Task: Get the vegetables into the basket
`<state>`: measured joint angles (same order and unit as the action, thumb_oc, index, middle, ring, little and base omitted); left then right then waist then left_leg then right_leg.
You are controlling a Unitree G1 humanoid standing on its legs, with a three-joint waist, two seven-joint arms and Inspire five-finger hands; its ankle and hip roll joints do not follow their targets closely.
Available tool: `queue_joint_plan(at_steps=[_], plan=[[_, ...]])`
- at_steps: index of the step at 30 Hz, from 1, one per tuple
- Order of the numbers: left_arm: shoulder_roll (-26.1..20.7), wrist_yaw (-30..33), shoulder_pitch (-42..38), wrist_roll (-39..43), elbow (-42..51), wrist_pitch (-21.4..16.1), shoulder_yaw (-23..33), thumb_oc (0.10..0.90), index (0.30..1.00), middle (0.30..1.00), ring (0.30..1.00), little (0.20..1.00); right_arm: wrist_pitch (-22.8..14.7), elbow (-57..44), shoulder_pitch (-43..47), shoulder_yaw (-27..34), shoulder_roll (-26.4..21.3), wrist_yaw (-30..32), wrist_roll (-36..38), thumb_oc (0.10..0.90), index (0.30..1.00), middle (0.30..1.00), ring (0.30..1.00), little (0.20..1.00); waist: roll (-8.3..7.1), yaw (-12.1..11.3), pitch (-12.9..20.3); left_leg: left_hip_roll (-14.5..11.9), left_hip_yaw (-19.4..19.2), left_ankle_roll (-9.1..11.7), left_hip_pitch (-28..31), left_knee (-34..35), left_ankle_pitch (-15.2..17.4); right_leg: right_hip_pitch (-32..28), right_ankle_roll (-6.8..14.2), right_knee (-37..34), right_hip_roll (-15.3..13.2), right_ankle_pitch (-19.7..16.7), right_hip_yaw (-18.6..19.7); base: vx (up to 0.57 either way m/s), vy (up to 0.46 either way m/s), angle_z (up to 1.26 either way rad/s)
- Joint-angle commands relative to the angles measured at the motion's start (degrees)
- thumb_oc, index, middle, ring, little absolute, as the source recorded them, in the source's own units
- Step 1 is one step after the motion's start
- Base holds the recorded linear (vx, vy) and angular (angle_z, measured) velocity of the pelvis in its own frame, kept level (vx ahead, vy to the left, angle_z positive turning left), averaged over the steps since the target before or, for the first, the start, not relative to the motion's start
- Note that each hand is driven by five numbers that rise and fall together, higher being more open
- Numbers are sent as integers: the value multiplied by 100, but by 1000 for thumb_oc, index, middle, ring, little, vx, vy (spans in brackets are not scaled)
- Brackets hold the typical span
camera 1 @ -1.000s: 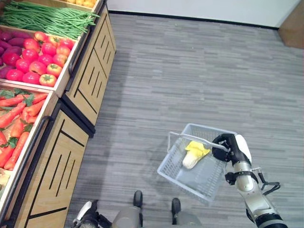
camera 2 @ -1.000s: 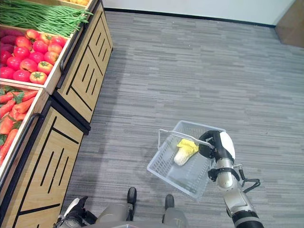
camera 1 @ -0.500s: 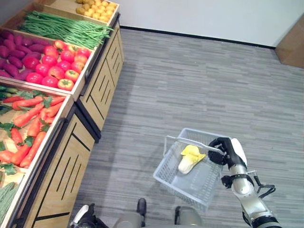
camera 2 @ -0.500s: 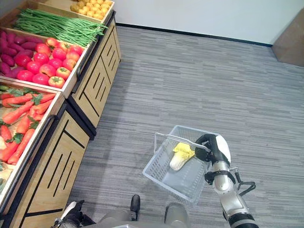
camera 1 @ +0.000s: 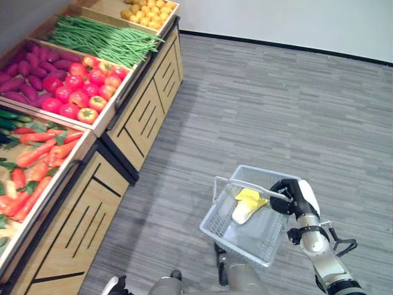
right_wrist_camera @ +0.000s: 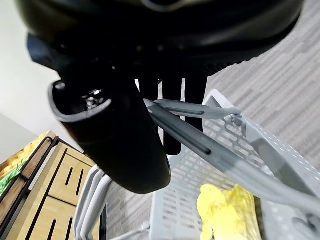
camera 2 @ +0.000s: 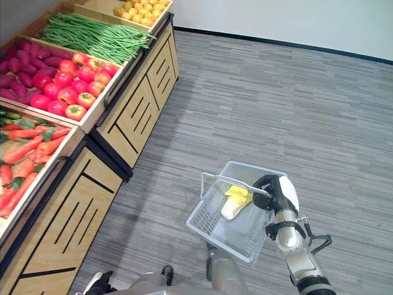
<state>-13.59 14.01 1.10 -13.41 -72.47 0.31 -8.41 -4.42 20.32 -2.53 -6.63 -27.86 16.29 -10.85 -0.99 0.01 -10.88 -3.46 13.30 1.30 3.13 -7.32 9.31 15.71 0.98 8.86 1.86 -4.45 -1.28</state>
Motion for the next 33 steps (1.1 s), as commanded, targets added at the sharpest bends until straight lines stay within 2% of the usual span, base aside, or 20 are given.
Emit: queue_joint_plan(at_steps=[1, 6, 8, 10, 11, 12, 13, 14, 16, 17, 18, 20, 22, 25, 27, 33], plan=[[-381, 156, -41, 106, -11, 19, 83, 900, 1000, 1000, 1000, 1000, -563, -965, 526, 561, -388, 286, 120, 400, 300, 300, 300, 300, -136, 35, 181, 426, -137, -17, 342, 3, -195, 13, 710, -29, -428, -149, 237, 137, -201, 29], [-318, 213, -54, 149, 22, 29, 50, 900, 1000, 1000, 1000, 1000, -591, -988, 481, 558, -473, 271, 129, 400, 300, 300, 300, 300, -47, 49, 269, 156, -46, 153, 381, 52, -485, -55, 581, 34, -328, 80, 51, 104, -164, 22], [-285, 262, -92, 180, 43, 27, 44, 900, 1000, 1000, 1000, 1000, -614, -993, 448, 551, -492, 269, 160, 400, 300, 300, 300, 300, -9, 45, 286, 96, -17, 241, 332, -23, -729, -121, 527, 1, -288, 135, 7, 94, -144, 12], [-256, 266, -117, 189, 38, 20, 29, 900, 1000, 1000, 1000, 1000, -643, -1000, 426, 574, -523, 279, 185, 400, 300, 300, 300, 300, 8, 63, 303, 80, -24, 287, 256, -150, -813, -200, 484, -45, -291, 181, -57, 93, -107, 21], [-233, 276, -110, 196, 59, 19, 27, 900, 1000, 1000, 1000, 1000, -650, -1023, 387, 605, -546, 292, 197, 400, 300, 300, 300, 300, 31, 82, 306, 57, -170, 329, 203, -256, -921, -274, 452, -63, -324, 240, -136, 91, -74, 39], [-211, 288, -125, 202, 90, 18, -22, 900, 1000, 1000, 1000, 1000, -639, -978, 338, 649, -566, 354, 220, 400, 300, 300, 300, 300, 40, 107, 261, -22, -495, 352, 5, -278, -1069, -409, 412, -94, -410, 309, -268, 72, -37, 57], [-192, 273, -149, 192, 154, 22, -85, 900, 1000, 1000, 1000, 1000, -624, -990, 293, 708, -580, 394, 251, 400, 300, 300, 300, 300, 27, 128, 226, -123, -811, 332, -176, -144, -1054, -501, 427, -130, -520, 349, -371, 50, -15, 68], [-165, 289, -218, 134, 182, 32, -173, 900, 1000, 1000, 1000, 1000, -611, -1012, 244, 788, -594, 485, 244, 400, 300, 300, 300, 300, -6, 137, 165, -225, -1319, 312, -599, 112, -900, -669, 474, -236, -718, 383, -530, 56, 5, 92], [-155, 304, -232, 115, 197, 29, -199, 900, 1000, 1000, 1000, 1000, -599, -1017, 238, 808, -591, 517, 228, 400, 300, 300, 300, 300, -11, 124, 162, -226, -1424, 311, -783, 171, -867, -729, 506, -275, -780, 396, -569, 43, 31, 136], [-160, 326, -258, 72, 247, 26, -234, 900, 1000, 1000, 1000, 1000, -598, -1025, 215, 847, -594, 574, 192, 400, 300, 300, 300, 300, 35, 124, 150, -338, -1622, 328, -998, 334, -1050, -786, 535, -296, -831, 423, -638, 109, 124, 115], [-164, 332, -306, 37, 249, 31, -289, 900, 1000, 1000, 1000, 1000, -579, -1029, 212, 866, -585, 641, 161, 400, 300, 300, 300, 300, 69, 83, 130, -462, -1810, 395, -1336, 474, -1415, -900, 557, -312, -881, 463, -682, 177, 168, 57], [-182, 345, -288, 21, 283, 37, -299, 900, 1000, 1000, 1000, 1000, -541, -1019, 209, 838, -563, 648, 129, 400, 300, 300, 300, 300, 72, 11, 126, -503, -1805, 423, -1393, 502, -1526, -1033, 576, -311, -892, 517, -609, 201, 161, 7], [-196, 347, -258, 21, 217, 63, -227, 900, 1000, 1000, 1000, 1000, -515, -1032, 198, 804, -498, 611, 64, 400, 300, 300, 300, 300, 66, -13, 171, -422, -1871, 366, -1272, 491, -1403, -1143, 627, -319, -942, 555, -542, 186, 211, -9], [-252, 282, -258, -128, 157, 74, -210, 900, 1000, 1000, 1000, 1000, -442, -997, 183, 850, -355, 543, 59, 400, 300, 300, 300, 300, -85, -34, 245, -220, -2070, 184, -1261, 237, -1114, -1265, 788, -337, -1220, 445, -354, 229, 357, -50], [-317, 240, -263, -136, 210, 61, -195, 900, 1000, 1000, 1000, 1000, -408, -865, 231, 856, -249, 534, 72, 400, 300, 300, 300, 300, -212, -75, 269, -97, -2208, 70, -1244, -7, -847, -1283, 903, -359, -1403, 231, -225, 153, 307, -43], [-512, 265, -284, -19, 233, 95, -31, 900, 1000, 1000, 1000, 1000, -362, -753, 330, 749, -135, 506, 68, 400, 300, 300, 300, 300, -409, -151, 282, 64, -2262, -89, -1252, -183, -578, -1200, 1039, -271, -1583, -301, -95, 76, 172, -12]])
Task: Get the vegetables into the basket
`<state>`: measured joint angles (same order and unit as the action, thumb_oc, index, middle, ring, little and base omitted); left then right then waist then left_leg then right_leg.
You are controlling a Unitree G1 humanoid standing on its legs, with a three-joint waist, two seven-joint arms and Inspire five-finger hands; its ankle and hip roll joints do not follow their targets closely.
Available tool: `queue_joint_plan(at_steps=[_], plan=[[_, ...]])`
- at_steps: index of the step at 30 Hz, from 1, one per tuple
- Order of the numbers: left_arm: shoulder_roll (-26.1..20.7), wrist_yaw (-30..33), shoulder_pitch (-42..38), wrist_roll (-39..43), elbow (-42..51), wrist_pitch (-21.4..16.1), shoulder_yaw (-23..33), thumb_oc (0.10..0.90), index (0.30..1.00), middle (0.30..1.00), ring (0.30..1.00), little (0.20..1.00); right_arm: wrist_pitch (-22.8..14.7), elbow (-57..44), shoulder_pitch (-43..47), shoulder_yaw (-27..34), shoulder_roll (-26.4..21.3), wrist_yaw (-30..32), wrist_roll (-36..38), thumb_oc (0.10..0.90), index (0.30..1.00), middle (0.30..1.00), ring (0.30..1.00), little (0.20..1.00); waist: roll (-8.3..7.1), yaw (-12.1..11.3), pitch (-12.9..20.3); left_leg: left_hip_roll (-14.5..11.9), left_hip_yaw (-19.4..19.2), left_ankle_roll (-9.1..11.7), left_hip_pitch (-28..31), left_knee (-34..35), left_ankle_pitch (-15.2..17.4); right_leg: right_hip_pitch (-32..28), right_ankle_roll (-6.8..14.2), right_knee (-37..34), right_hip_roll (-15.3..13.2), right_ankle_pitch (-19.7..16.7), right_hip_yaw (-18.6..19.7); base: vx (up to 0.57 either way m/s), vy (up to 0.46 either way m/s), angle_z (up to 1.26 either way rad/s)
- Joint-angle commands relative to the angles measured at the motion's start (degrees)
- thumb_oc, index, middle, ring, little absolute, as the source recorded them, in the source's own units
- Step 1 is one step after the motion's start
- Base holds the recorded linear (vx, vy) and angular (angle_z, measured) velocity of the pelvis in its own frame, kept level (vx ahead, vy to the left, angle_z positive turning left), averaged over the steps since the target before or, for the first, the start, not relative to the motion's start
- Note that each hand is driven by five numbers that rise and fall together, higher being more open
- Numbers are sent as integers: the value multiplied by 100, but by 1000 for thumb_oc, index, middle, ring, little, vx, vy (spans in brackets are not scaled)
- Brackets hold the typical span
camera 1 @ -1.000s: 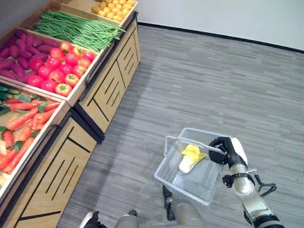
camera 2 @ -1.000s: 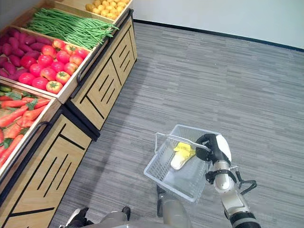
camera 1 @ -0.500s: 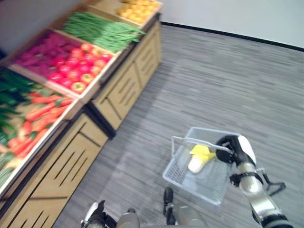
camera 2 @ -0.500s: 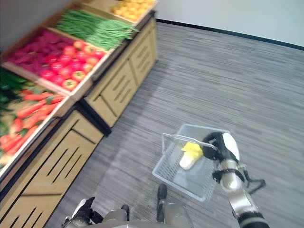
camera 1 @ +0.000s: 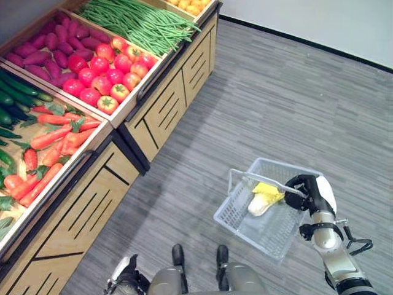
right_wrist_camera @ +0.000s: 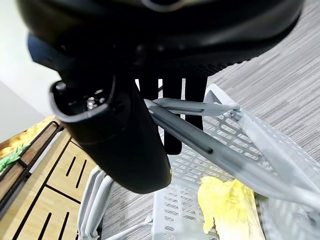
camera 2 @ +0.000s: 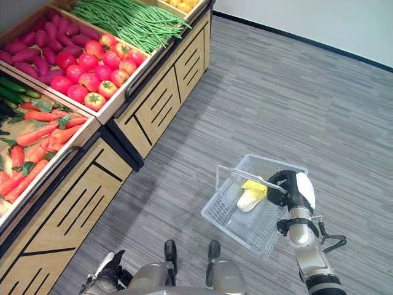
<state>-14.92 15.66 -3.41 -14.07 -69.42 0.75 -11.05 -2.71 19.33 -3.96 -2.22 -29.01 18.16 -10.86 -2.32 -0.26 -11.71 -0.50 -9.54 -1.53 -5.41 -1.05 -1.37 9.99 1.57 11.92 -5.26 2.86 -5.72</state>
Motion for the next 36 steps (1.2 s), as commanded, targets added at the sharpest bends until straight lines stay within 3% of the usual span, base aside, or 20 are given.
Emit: queue_joint_plan(at_steps=[1, 5, 12, 14, 15, 22, 25, 26, 27, 31, 33, 36], plan=[[-401, 113, 167, 37, -88, 58, 243, 900, 1000, 1000, 1000, 1000, -532, -641, 498, 288, -14, 320, 63, 400, 300, 300, 300, 300, -295, -133, 365, -212, 19, 176, -393, -814, 512, -622, 991, -570, -891, -1080, 341, 63, 135, 11], [-457, 106, 205, 0, -142, 84, 313, 900, 1000, 1000, 1000, 1000, -518, -604, 512, 233, 42, 304, 52, 400, 300, 300, 300, 300, -361, -174, 382, -116, 13, 118, -313, -663, 516, -595, 1067, -575, -958, -1383, 325, 60, 118, 9], [-407, 81, 313, 32, -165, 87, 345, 900, 1000, 1000, 1000, 1000, -480, -420, 587, 149, 91, 253, 60, 400, 300, 300, 300, 300, -339, -190, 376, 42, 58, -3, -140, -345, 460, -454, 1125, -238, -1010, -1812, 385, 39, 104, 0], [-420, 85, 337, 73, -104, 82, 369, 900, 1000, 1000, 1000, 1000, -475, -397, 608, 117, 82, 216, 55, 400, 300, 300, 300, 300, -259, -184, 345, 45, 129, -58, -118, -320, 451, -396, 1066, 129, -908, -1733, 478, 27, 110, 2], [-430, 96, 331, 103, -116, 86, 384, 900, 1000, 1000, 1000, 1000, -491, -402, 621, 76, 86, 191, 58, 400, 300, 300, 300, 300, -209, -145, 330, 69, 221, -68, -36, -234, 436, -274, 1004, 271, -727, -1610, 651, 89, 95, -2], [-413, 119, 248, 234, -246, 65, 402, 900, 1000, 1000, 1000, 1000, -592, -358, 665, 58, 66, 215, 164, 400, 300, 300, 300, 300, -113, 30, 186, 67, 615, -2, 251, -168, 493, 311, 873, -215, -236, -959, 1009, 116, -13, 26], [-395, 117, 210, 282, -354, 56, 400, 900, 1000, 1000, 1000, 1000, -620, -360, 705, 43, 12, 242, 230, 400, 300, 300, 300, 300, -165, 172, 73, 180, 1045, 54, 479, -225, 652, 663, 935, -745, 22, -1134, 1540, 206, -110, 61], [-395, 117, 210, 282, -354, 56, 400, 900, 1000, 1000, 1000, 1000, -620, -360, 705, 43, 12, 242, 230, 400, 300, 300, 300, 300, -165, 172, 73, 180, 1045, 54, 479, -225, 652, 663, 935, -745, 22, -1134, 1540, 256, -195, 99], [-383, 120, 202, 342, -391, 44, 396, 900, 1000, 1000, 1000, 1000, -620, -348, 715, 24, -7, 250, 261, 400, 300, 300, 300, 300, -192, 209, 59, 235, 1337, 91, 588, -246, 726, 701, 947, -781, 123, -1187, 1643, 183, -175, 114], [-342, 150, 207, 360, -510, 80, 411, 900, 1000, 1000, 1000, 1000, -629, -307, 694, -21, -29, 220, 354, 400, 300, 300, 300, 300, -247, 189, 153, 152, 1672, 217, 685, -278, 752, 495, 823, -717, 180, -1039, 1522, 146, -222, 115], [-263, 201, 273, 441, -576, 110, 516, 900, 1000, 1000, 1000, 1000, -652, -362, 703, -66, -109, 175, 384, 400, 300, 300, 300, 300, -159, 151, 294, -111, 1851, 379, 796, -205, 574, 365, 671, -693, 308, -884, 1309, 245, -394, 72], [-205, 215, 264, 435, -608, 110, 465, 900, 1000, 1000, 1000, 1000, -707, -412, 767, -87, -228, 166, 437, 400, 300, 300, 300, 300, -79, 139, 341, -285, 2027, 501, 737, -214, 410, 295, 559, -634, 365, -719, 1050, 108, -249, 25]])
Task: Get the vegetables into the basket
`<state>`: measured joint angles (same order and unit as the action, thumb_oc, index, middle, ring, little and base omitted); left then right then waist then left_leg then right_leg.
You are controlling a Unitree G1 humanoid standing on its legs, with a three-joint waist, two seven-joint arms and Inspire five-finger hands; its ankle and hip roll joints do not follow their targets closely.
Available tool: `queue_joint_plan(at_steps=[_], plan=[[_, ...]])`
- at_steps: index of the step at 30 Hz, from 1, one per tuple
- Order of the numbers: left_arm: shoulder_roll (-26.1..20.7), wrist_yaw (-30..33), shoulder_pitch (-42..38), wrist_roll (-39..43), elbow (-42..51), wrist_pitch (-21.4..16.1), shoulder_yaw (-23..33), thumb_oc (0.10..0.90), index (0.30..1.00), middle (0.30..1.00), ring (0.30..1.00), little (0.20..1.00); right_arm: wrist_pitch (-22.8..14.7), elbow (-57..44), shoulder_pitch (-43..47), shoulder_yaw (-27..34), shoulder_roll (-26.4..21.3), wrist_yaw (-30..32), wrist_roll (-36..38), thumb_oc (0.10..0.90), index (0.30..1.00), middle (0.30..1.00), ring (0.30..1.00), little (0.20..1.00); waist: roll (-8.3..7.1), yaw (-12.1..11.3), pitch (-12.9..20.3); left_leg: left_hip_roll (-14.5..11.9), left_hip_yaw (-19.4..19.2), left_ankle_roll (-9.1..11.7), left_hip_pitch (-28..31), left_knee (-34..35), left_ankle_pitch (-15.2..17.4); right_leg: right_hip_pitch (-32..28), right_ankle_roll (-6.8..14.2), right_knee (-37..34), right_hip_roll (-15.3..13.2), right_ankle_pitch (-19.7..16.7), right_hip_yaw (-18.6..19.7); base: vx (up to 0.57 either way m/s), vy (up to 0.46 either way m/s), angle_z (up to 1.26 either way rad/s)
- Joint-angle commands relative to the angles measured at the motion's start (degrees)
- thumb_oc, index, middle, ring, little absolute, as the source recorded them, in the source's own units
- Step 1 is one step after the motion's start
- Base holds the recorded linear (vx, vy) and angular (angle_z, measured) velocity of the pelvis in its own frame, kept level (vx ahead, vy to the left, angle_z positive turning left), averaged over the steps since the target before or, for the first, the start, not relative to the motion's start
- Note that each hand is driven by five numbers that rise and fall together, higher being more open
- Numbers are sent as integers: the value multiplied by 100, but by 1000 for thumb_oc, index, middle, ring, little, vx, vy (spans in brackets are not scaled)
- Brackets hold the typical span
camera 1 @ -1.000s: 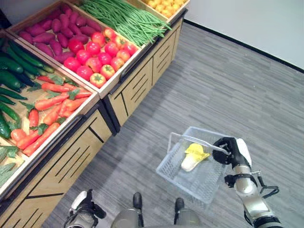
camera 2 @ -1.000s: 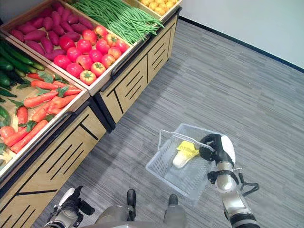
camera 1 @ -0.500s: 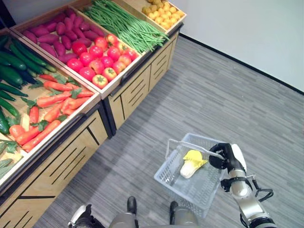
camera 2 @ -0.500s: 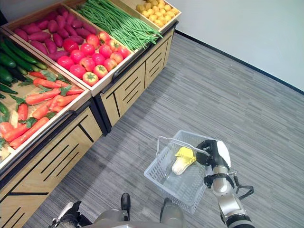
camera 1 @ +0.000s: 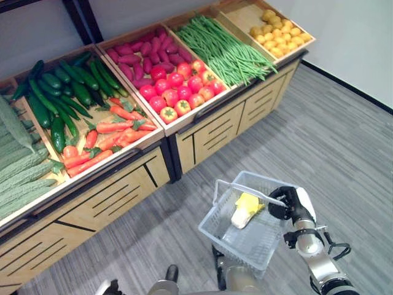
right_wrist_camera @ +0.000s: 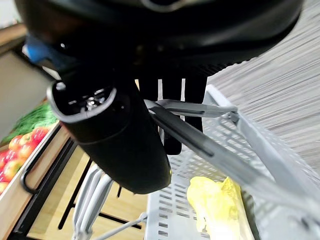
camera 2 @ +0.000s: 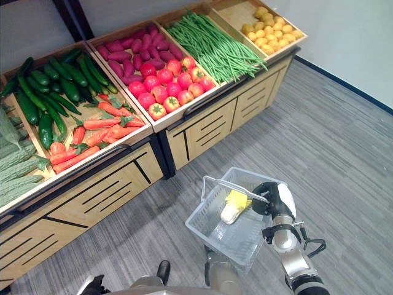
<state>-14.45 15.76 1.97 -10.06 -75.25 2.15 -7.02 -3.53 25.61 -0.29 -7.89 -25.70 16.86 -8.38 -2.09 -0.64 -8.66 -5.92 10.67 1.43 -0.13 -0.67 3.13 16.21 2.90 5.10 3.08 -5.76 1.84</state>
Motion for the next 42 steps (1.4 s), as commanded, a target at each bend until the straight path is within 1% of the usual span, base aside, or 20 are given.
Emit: queue_joint_plan(at_steps=[1, 3, 4, 5, 6, 7, 9, 10, 11, 12, 13, 14, 15, 16, 19, 23, 24, 32, 37, 42], plan=[[-252, 204, -274, 35, -25, -30, 63, 900, 1000, 1000, 1000, 1000, -625, -1039, 400, 480, -560, 296, 189, 400, 300, 300, 300, 300, -101, 180, 36, 257, 10, 205, 208, -252, -41, -327, 425, 48, -469, 144, 291, 51, -159, 43], [-233, 204, -305, 67, -21, -40, 3, 900, 1000, 1000, 1000, 1000, -651, -999, 416, 493, -611, 287, 297, 400, 300, 300, 300, 300, -63, 152, 22, 197, 100, 289, 119, -235, -180, -368, 376, 74, -465, 221, 145, 25, -141, 42], [-216, 213, -337, 71, -30, -31, -5, 900, 1000, 1000, 1000, 1000, -671, -1023, 391, 516, -639, 268, 332, 400, 300, 300, 300, 300, -43, 194, 29, 169, 44, 303, 72, -258, -197, -395, 355, 79, -515, 244, 27, 22, -131, 47], [-186, 214, -356, 63, -2, -26, -31, 900, 1000, 1000, 1000, 1000, -685, -1051, 350, 557, -674, 271, 349, 400, 300, 300, 300, 300, -25, 240, 32, 110, -148, 294, 35, -258, -201, -442, 343, 81, -577, 293, -108, 27, -115, 86], [-140, 211, -410, 38, 6, -23, -92, 900, 1000, 1000, 1000, 1000, -703, -1114, 264, 632, -687, 330, 378, 400, 300, 300, 300, 300, 1, 354, 35, -162, -899, 345, 0, -189, -340, -538, 339, 68, -705, 337, -335, 5, -64, 112], [-111, 207, -431, 10, 34, -26, -138, 900, 1000, 1000, 1000, 1000, -718, -1129, 205, 677, -699, 377, 403, 400, 300, 300, 300, 300, 41, 417, 23, -373, -1431, 410, -4, -154, -481, -613, 347, 45, -789, 365, -480, -18, -21, 137], [-91, 220, -425, -36, 68, -19, -173, 900, 1000, 1000, 1000, 1000, -702, -1160, 110, 709, -682, 392, 377, 400, 300, 300, 300, 300, 94, 443, 49, -489, -1723, 490, -50, -29, -611, -686, 388, -94, -853, 320, -628, -20, 5, 100], [-90, 221, -423, -36, 69, -18, -174, 900, 1000, 1000, 1000, 1000, -702, -1161, 106, 709, -683, 392, 377, 400, 300, 300, 300, 300, 97, 444, 52, -490, -1722, 491, -44, -16, -619, -693, 388, -106, -851, 313, -631, 15, 46, 62], [-75, 245, -390, -94, 104, -23, -181, 900, 1000, 1000, 1000, 1000, -698, -1153, 61, 690, -667, 397, 321, 400, 300, 300, 300, 300, 150, 419, 99, -472, -1705, 506, -102, 147, -605, -741, 445, -207, -897, 274, -651, 28, 75, 41], [-69, 260, -370, -89, 158, -33, -184, 900, 1000, 1000, 1000, 1000, -702, -1154, 52, 685, -670, 394, 323, 400, 300, 300, 300, 300, 166, 399, 98, -464, -1681, 510, -156, 136, -681, -752, 461, -214, -934, 238, -651, 34, 108, 19], [-58, 240, -357, -101, 158, -24, -182, 900, 1000, 1000, 1000, 1000, -700, -1153, 23, 688, -674, 370, 310, 400, 300, 300, 300, 300, 173, 403, 114, -432, -1705, 486, -143, 175, -599, -760, 477, -209, -964, 245, -676, 15, 67, 12], [-58, 239, -355, -102, 159, -24, -182, 900, 1000, 1000, 1000, 1000, -700, -1154, 21, 688, -675, 369, 309, 400, 300, 300, 300, 300, 172, 401, 113, -430, -1708, 484, -140, 175, -596, -762, 479, -208, -965, 247, -673, 34, 130, 8], [-67, 241, -321, -168, 119, -16, -183, 900, 1000, 1000, 1000, 1000, -675, -1147, 11, 668, -631, 304, 326, 400, 300, 300, 300, 300, 176, 381, 124, -339, -1686, 432, -90, 261, -528, -770, 500, -201, -1016, 225, -629, 28, 99, 0], [-67, 240, -319, -169, 120, -15, -183, 900, 1000, 1000, 1000, 1000, -675, -1149, 9, 669, -631, 303, 326, 400, 300, 300, 300, 300, 174, 377, 122, -336, -1692, 430, -84, 263, -528, -772, 502, -200, -1017, 226, -624, 39, 194, -7], [-100, 190, -289, -237, 41, 8, -161, 900, 1000, 1000, 1000, 1000, -606, -1093, -22, 681, -523, 225, 362, 400, 300, 300, 300, 300, 116, 360, 139, -195, -1756, 346, 45, 403, -461, -795, 560, -203, -1131, 153, -535, 15, 147, -20], [-114, 183, -269, -235, 41, 29, -140, 900, 1000, 1000, 1000, 1000, -585, -1006, 8, 663, -412, 214, 419, 400, 300, 300, 300, 300, 71, 326, 144, -122, -1762, 299, 114, 509, -455, -809, 604, -215, -1192, 116, -492, 4, 105, -9], [-951, -1045, -349, 408, -686, 238, 1343, 900, 1000, 1000, 1000, 1000, -345, -1190, 171, 600, -523, -1009, 938, 400, 300, 300, 300, 300, 343, 521, 437, -7, -1821, 367, 204, 567, -463, -1386, 507, -931, -1082, 164, 212, 5, 73, -1], [-875, -1075, -385, 110, -520, 161, 945, 900, 1000, 1000, 1000, 1000, -368, -1240, 93, 619, -750, -1092, 799, 400, 300, 300, 300, 300, 369, 540, 395, -96, -1913, 404, 340, 567, -440, -1466, 495, -976, -1006, 208, 285, 48, -20, -12], [-875, -1070, -397, 146, -467, 143, 914, 900, 1000, 1000, 1000, 1000, -380, -1182, 79, 657, -810, -1067, 780, 400, 300, 300, 300, 300, 391, 538, 369, -142, -1897, 425, 372, 567, -454, -1481, 470, -952, -962, 256, 290, 51, -43, -8], [-921, -1024, -452, 145, -368, 102, 824, 900, 1000, 1000, 1000, 1000, -389, -1093, 113, 668, -908, -1004, 669, 400, 300, 300, 300, 300, 425, 524, 256, -239, -1832, 466, 367, 565, -521, -1426, 394, -746, -846, 422, 249, 42, -64, -2]])
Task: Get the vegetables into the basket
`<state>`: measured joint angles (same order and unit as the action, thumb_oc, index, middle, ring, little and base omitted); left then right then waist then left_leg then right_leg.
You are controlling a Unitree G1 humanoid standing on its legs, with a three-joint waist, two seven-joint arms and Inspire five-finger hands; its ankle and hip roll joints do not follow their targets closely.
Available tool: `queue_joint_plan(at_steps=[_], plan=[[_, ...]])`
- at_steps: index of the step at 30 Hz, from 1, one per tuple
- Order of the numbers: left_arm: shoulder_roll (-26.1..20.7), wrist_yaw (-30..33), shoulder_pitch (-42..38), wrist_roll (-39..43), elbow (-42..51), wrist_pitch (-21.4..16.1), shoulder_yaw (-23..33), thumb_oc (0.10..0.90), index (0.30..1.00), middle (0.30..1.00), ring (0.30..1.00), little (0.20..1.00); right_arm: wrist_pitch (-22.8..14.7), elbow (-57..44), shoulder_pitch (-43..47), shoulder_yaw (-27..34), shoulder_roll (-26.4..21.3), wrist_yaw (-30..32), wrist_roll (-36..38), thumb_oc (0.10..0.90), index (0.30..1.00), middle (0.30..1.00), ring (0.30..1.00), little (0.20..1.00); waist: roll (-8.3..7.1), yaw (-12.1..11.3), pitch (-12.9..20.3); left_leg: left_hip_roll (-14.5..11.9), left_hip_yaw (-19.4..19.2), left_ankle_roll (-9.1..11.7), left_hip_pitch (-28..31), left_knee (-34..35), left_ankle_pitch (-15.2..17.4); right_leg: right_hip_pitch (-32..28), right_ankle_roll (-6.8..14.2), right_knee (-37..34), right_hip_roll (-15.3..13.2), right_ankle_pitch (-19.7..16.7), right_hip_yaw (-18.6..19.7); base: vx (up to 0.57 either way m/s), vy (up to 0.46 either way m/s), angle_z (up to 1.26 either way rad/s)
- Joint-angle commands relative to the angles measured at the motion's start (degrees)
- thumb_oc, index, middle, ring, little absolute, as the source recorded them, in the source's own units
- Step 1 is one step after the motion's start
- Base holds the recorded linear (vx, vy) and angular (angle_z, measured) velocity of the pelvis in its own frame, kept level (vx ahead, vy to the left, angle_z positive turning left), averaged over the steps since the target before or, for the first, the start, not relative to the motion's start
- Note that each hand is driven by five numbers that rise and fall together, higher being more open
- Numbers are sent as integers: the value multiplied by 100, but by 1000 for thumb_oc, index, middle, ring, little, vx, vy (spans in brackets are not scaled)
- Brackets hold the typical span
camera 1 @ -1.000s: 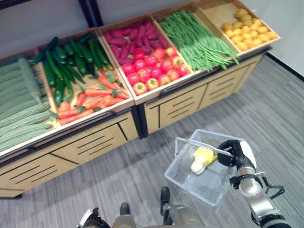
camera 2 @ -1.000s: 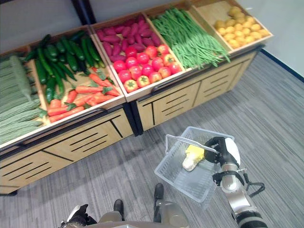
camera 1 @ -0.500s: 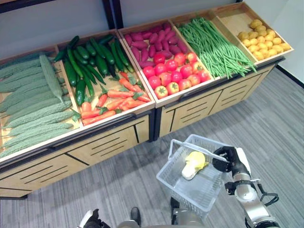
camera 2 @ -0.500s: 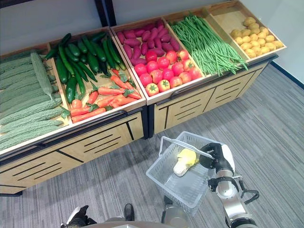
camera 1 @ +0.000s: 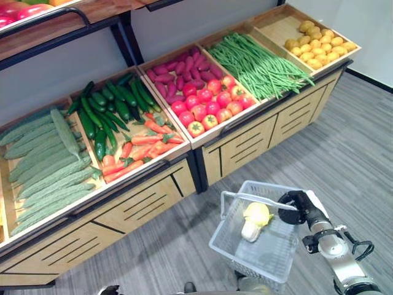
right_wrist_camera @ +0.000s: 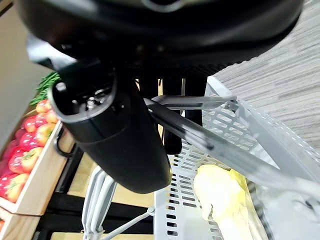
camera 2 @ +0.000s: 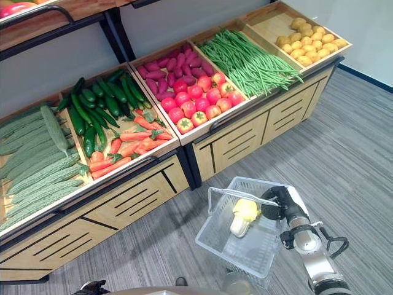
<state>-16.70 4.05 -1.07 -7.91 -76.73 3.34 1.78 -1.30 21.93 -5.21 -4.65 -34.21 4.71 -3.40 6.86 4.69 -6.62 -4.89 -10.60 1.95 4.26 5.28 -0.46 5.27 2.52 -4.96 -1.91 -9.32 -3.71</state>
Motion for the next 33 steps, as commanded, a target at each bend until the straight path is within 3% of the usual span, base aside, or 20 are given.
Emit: queue_joint_plan(at_steps=[1, 12, 18, 23, 26, 27, 31, 32, 33], plan=[[-698, 153, -153, -82, -210, -22, -83, 900, 1000, 1000, 1000, 1000, -616, -711, 617, 332, -87, 223, 138, 400, 300, 300, 300, 300, -470, -11, 34, -362, 318, 423, -84, -38, -180, -311, 411, 318, -319, 808, 788, 29, -66, 0], [-833, 189, -218, -284, -149, -45, -296, 900, 1000, 1000, 1000, 1000, -689, -681, 679, 286, -336, 228, -3, 400, 300, 300, 300, 300, -444, 5, 53, -428, 376, 474, -89, -73, -208, -311, 370, 421, -221, 912, 699, 36, -35, 4], [-860, 265, -317, -332, -63, -74, -383, 900, 1000, 1000, 1000, 1000, -759, -670, 775, 216, -466, 228, -77, 400, 300, 300, 300, 300, -380, 7, -64, -501, 490, 521, -218, -277, -259, -148, 236, 834, -171, 1111, 658, -1, -67, 6], [-864, 271, -263, -515, -20, -77, -494, 900, 1000, 1000, 1000, 1000, -805, -823, 820, 110, -619, 192, -219, 400, 300, 300, 300, 300, -406, -28, -113, -592, 709, 572, -360, -781, -359, -298, 83, 793, -35, 1165, 633, 43, -147, 16], [-834, 264, -257, -608, -14, -86, -590, 900, 1000, 1000, 1000, 1000, -824, -806, 921, 23, -678, 215, -259, 400, 300, 300, 300, 300, -422, -56, -184, -456, 962, 560, -505, -1229, -402, -367, 6, 849, -5, 1225, 659, 35, -85, 0], [-30, 777, -353, -658, 190, 35, -1159, 900, 1000, 1000, 1000, 1000, -823, -659, 1067, -201, -539, 392, -237, 400, 300, 300, 300, 300, -534, -120, -254, -278, 1223, 473, -688, -1201, -411, -403, -22, 895, -24, 1262, 640, 7, -54, -3], [-70, 825, -48, -761, 74, -38, -1055, 900, 1000, 1000, 1000, 1000, -896, -888, 701, 103, -550, 507, -345, 400, 300, 300, 300, 300, -582, -178, -259, -332, 1210, 418, -1171, -870, -513, -438, 51, 957, -149, 1336, 519, 76, 13, 19], [45, 852, 25, -872, 34, -20, -1131, 900, 1000, 1000, 1000, 1000, -875, -875, 553, 194, -521, 714, -516, 400, 300, 300, 300, 300, -567, -264, -282, -425, 1015, 465, -1534, -458, -834, -602, 58, 965, -128, 1453, 489, 139, 38, 68], [44, 853, 27, -872, 34, -20, -1135, 900, 1000, 1000, 1000, 1000, -874, -879, 544, 198, -520, 715, -519, 400, 300, 300, 300, 300, -574, -272, -284, -421, 1006, 464, -1515, -441, -840, -610, 58, 966, -134, 1458, 495, 189, 65, 68]])
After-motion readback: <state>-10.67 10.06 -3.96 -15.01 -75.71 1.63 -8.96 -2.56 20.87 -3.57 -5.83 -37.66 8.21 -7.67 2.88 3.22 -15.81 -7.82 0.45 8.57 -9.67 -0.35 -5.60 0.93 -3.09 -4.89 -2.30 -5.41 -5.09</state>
